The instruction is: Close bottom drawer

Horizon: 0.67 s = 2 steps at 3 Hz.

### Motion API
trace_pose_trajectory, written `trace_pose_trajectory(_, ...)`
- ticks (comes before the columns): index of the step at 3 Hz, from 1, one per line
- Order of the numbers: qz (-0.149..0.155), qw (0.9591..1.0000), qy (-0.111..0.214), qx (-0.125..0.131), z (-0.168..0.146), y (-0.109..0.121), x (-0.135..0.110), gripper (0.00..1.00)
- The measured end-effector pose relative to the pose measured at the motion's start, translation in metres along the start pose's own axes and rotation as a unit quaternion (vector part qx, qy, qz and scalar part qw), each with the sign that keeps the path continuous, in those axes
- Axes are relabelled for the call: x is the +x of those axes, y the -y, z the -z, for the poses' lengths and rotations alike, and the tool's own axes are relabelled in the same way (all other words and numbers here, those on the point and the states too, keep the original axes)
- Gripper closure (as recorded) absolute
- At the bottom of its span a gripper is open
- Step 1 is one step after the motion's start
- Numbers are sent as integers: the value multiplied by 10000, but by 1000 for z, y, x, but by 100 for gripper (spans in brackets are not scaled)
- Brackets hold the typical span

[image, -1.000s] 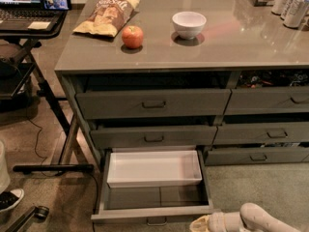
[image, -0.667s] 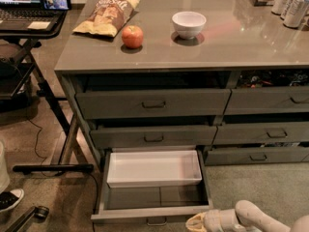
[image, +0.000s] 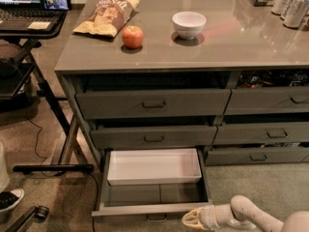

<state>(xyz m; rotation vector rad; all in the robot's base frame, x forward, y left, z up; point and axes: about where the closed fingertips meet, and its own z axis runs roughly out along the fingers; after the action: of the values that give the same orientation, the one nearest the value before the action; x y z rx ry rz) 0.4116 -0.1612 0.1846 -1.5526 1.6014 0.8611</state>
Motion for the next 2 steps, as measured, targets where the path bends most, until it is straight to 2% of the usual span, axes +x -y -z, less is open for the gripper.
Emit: trace_pose_trajectory(2, 396, 9992, -23, 65, -5, 50, -19, 11)
